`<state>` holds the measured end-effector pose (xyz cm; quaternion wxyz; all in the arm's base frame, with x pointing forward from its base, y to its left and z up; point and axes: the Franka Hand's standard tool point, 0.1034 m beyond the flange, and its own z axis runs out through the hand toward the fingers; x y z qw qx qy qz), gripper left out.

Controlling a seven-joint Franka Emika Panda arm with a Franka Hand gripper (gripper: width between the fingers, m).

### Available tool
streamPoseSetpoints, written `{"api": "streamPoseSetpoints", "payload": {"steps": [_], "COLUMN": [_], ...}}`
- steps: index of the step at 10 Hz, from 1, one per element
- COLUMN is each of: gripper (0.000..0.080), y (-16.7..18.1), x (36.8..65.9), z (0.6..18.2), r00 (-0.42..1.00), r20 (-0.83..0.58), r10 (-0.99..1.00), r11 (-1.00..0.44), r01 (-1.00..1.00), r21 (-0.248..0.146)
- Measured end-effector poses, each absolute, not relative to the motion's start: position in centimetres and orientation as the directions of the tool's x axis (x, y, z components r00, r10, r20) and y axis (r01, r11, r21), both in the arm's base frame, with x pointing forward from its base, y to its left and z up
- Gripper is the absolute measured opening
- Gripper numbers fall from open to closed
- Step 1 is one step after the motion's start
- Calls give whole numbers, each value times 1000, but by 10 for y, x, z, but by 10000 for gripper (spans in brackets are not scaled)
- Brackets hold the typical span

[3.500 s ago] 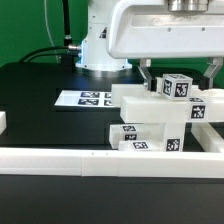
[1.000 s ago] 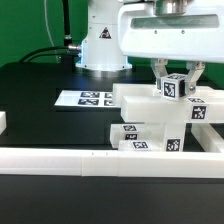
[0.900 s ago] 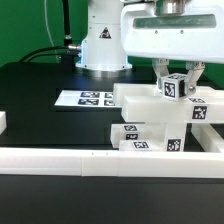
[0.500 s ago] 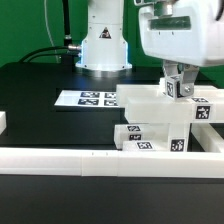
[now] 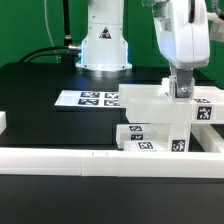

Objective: Assemble chair

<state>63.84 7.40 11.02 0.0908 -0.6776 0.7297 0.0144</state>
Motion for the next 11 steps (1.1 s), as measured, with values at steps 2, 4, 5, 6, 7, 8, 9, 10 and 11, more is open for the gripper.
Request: {"api": "streamPoseSetpoints", "payload": {"steps": [2, 4, 5, 6, 7, 8, 9, 10, 11], "gripper": [600, 634, 647, 649, 649, 649, 649, 649, 649], "y": [75, 80, 80, 79, 79, 79, 79, 80, 81], "x": [638, 640, 640, 640, 640, 640, 640, 638, 636], "z": [110, 110, 110, 110, 110, 110, 110, 109, 109], "r00": [-29, 130, 220, 297, 365, 407, 494, 586, 672], "r20": [-150, -129, -115, -101, -89, -81, -63, -40, -28], "r10": [-988, -983, -969, -949, -927, -910, -867, -810, -740], "r11": [45, -112, -202, -279, -347, -389, -477, -572, -664], "r01": [-993, -983, -967, -946, -922, -905, -860, -803, -736], "r21": [-107, -144, -155, -164, -171, -174, -181, -167, -132]}}
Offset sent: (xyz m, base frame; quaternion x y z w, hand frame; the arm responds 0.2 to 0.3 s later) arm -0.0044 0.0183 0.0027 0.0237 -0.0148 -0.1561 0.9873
